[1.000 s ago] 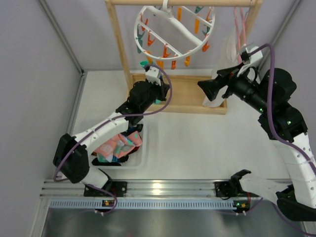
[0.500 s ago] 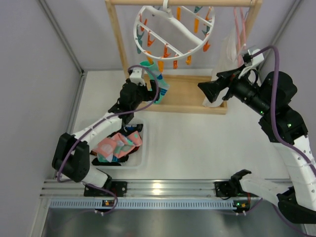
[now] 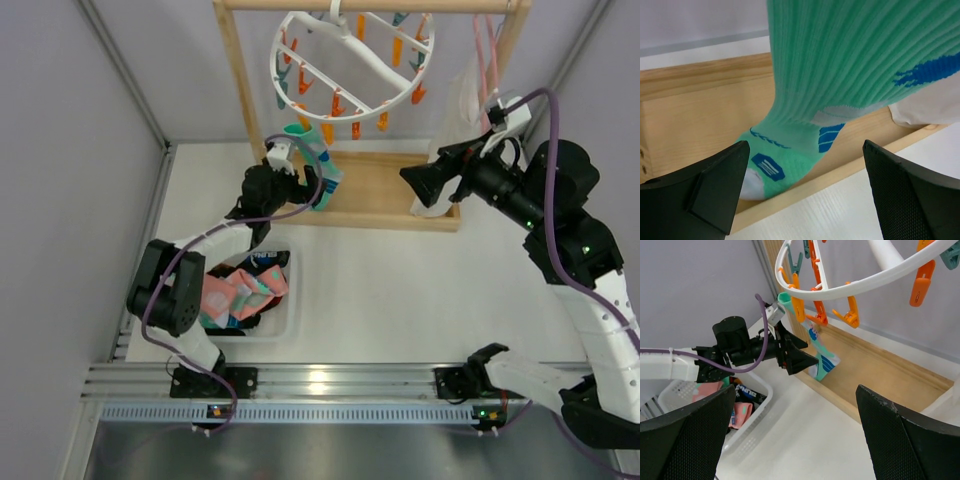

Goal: Remove the socks clipped to the hanger

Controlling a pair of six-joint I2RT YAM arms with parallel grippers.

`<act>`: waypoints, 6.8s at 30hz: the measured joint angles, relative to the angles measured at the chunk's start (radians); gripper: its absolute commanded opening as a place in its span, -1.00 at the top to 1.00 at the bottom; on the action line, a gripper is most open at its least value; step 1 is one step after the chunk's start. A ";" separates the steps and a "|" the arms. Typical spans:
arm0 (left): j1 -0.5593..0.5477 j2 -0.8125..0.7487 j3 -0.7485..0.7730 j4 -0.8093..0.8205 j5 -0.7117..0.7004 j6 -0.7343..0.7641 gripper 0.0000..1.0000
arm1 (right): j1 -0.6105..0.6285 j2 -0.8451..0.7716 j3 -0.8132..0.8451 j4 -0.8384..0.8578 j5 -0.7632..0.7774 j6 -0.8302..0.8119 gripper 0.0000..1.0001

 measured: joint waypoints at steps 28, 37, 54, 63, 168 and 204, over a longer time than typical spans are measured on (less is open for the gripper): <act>-0.064 0.296 0.258 0.312 -0.011 -0.089 0.73 | -0.001 0.228 0.237 -0.125 -0.043 -0.028 -0.99; -0.125 0.207 0.139 0.306 -0.177 -0.113 1.00 | -0.001 0.230 0.240 -0.114 -0.052 -0.025 -0.99; -0.545 -0.095 0.164 -0.074 -0.815 0.081 1.00 | -0.001 0.142 0.259 -0.123 -0.037 0.067 -0.99; -0.684 -0.005 0.391 -0.327 -0.925 0.190 1.00 | -0.001 0.220 0.400 -0.168 -0.052 0.119 -0.99; -0.241 -0.786 -0.212 -1.507 -0.744 -0.710 1.00 | 0.172 0.121 0.000 -0.046 0.282 0.010 -0.99; 0.132 -0.587 -0.079 -1.460 -0.383 -0.671 -0.96 | 0.172 -0.011 -0.127 -0.059 0.225 -0.010 -0.99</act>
